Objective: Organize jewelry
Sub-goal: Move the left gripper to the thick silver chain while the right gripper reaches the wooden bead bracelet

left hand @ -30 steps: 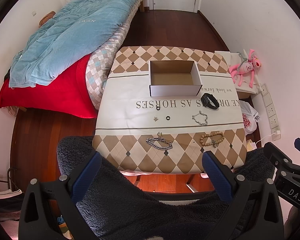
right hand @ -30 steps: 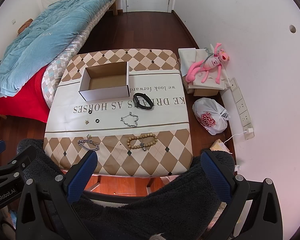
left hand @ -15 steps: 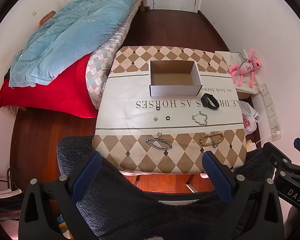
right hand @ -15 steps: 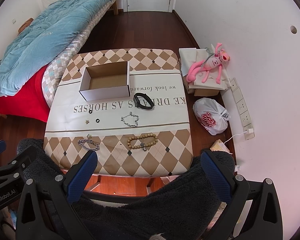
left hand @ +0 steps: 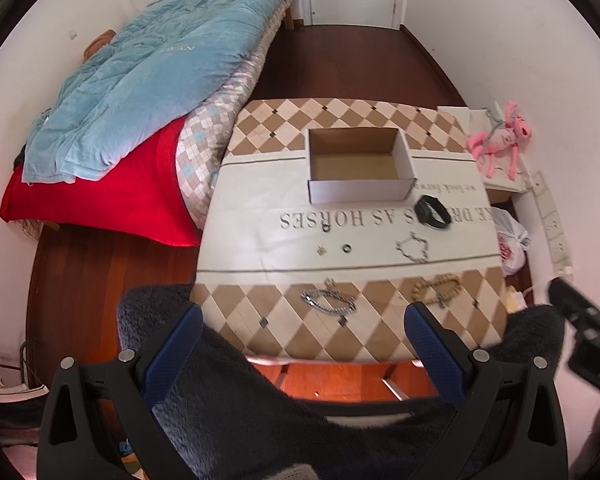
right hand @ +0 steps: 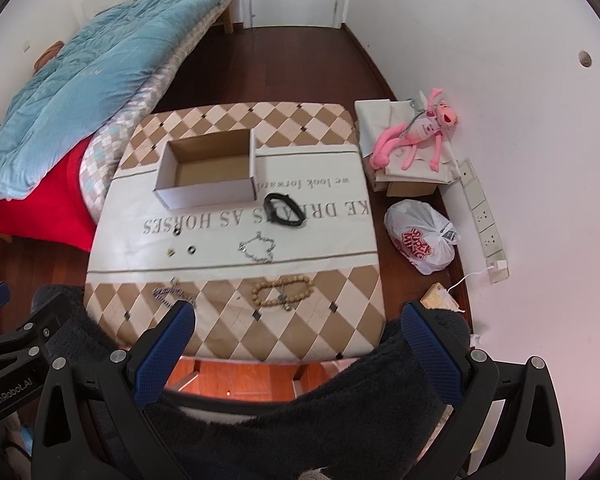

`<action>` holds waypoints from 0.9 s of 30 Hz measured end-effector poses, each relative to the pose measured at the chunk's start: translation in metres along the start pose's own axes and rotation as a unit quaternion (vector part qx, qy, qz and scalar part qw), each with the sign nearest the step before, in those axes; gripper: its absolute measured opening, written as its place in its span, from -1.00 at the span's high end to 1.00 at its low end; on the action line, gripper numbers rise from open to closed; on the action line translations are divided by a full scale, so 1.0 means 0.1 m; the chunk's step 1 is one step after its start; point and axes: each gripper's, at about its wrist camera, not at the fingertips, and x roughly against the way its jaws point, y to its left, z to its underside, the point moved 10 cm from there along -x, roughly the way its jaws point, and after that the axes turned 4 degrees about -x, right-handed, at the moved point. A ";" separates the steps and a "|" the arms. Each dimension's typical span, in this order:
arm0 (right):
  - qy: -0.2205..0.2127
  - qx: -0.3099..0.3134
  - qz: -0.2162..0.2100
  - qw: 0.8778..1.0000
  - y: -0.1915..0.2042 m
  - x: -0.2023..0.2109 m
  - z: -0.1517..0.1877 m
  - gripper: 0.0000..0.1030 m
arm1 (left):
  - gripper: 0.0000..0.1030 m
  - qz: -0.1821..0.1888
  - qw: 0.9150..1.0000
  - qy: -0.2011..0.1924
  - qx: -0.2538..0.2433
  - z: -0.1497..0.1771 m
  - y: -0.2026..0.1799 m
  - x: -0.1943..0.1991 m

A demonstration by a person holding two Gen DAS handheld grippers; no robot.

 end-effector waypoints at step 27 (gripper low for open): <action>0.158 -0.088 0.024 0.983 -0.29 -2.47 0.42 -0.32 | -0.46 -0.008 0.991 0.130 0.023 0.31 0.21 -2.19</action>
